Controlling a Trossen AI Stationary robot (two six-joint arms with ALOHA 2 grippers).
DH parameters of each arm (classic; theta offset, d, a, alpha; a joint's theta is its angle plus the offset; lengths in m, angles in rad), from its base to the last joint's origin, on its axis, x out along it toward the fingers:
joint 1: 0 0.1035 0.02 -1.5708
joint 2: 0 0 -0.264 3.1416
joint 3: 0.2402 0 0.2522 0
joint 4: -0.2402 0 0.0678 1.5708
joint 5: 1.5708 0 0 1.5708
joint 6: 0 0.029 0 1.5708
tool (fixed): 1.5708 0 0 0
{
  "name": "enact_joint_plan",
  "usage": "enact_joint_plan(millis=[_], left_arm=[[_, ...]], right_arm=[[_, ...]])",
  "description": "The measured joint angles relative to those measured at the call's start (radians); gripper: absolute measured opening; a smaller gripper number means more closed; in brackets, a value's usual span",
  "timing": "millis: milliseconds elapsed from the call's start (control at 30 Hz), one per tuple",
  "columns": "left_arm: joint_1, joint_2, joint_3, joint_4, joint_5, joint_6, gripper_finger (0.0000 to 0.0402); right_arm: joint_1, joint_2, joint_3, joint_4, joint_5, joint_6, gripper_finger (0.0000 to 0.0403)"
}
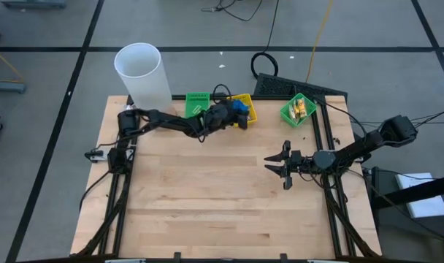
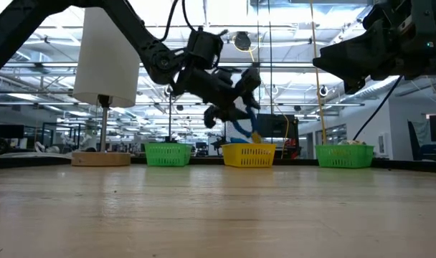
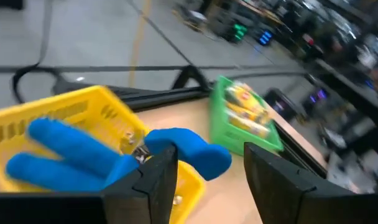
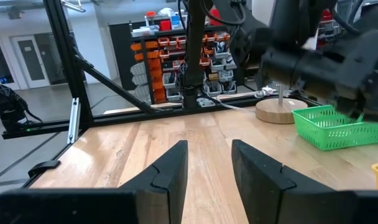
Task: Pick & Place School Supplies
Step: Return to home position
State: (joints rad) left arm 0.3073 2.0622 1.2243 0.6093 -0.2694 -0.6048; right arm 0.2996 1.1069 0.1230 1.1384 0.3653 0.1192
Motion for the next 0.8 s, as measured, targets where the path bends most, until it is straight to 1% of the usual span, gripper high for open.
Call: enact_joint_plan(millis=[67, 133, 233, 333, 467, 733, 800], left_arm=[[0.000, -0.016, 0.000, -0.005, 0.043, 0.064, 0.0187], [-0.002, -0.037, 0.000, -0.028, 0.064, 0.125, 0.0188], [-0.008, -0.073, 0.000, -0.066, 0.067, 0.176, 0.0188], [-0.015, -0.096, 0.000, -0.102, 0.050, 0.188, 0.0189], [-0.016, -0.102, 0.000, -0.173, -0.023, 0.238, 0.0189], [-0.007, -0.102, 0.000, -0.278, -0.209, 0.266, 0.0188], [-0.001, -0.102, 0.000, -0.293, -0.230, 0.271, 0.0189]], right_arm=[[0.000, 0.000, 0.000, -0.001, 0.000, 0.000, 0.0114], [0.001, 0.000, 0.000, -0.007, 0.000, 0.000, 0.0114], [0.001, 0.000, 0.000, -0.006, 0.000, 0.000, 0.0114], [0.001, 0.000, 0.000, -0.006, 0.000, 0.000, 0.0114], [0.001, 0.000, 0.000, -0.006, -0.001, 0.000, 0.0114], [0.000, 0.000, 0.000, -0.006, -0.001, 0.000, 0.0114], [0.001, 0.000, 0.000, -0.006, 0.000, 0.000, 0.0114]])
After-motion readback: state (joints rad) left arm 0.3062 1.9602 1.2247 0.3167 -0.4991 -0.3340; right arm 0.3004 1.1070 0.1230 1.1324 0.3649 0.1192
